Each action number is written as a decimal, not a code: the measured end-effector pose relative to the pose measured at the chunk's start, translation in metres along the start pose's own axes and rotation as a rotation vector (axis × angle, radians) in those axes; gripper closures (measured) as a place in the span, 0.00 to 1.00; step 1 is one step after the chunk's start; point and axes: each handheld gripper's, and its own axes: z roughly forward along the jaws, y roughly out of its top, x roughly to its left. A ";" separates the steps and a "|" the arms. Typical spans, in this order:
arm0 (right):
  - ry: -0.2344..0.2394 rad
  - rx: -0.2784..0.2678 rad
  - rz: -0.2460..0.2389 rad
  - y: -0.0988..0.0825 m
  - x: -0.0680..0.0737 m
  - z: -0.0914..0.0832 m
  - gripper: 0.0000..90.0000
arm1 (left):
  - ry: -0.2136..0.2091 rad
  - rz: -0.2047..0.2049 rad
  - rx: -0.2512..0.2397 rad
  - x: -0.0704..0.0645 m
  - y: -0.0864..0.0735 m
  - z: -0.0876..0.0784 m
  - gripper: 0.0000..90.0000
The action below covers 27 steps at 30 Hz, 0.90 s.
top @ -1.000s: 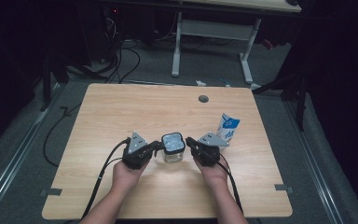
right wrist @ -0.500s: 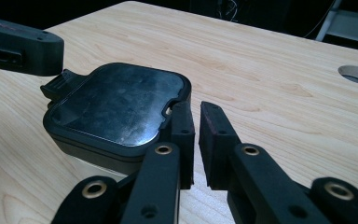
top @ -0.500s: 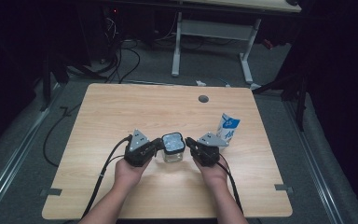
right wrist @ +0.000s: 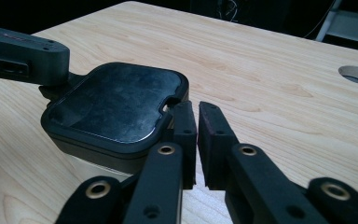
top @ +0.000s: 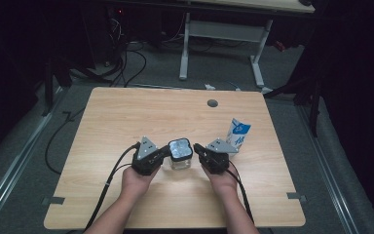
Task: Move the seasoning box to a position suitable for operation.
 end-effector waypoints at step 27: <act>0.006 -0.007 -0.004 0.001 0.000 -0.003 1.00 | 0.015 0.009 -0.012 0.002 -0.002 -0.003 1.00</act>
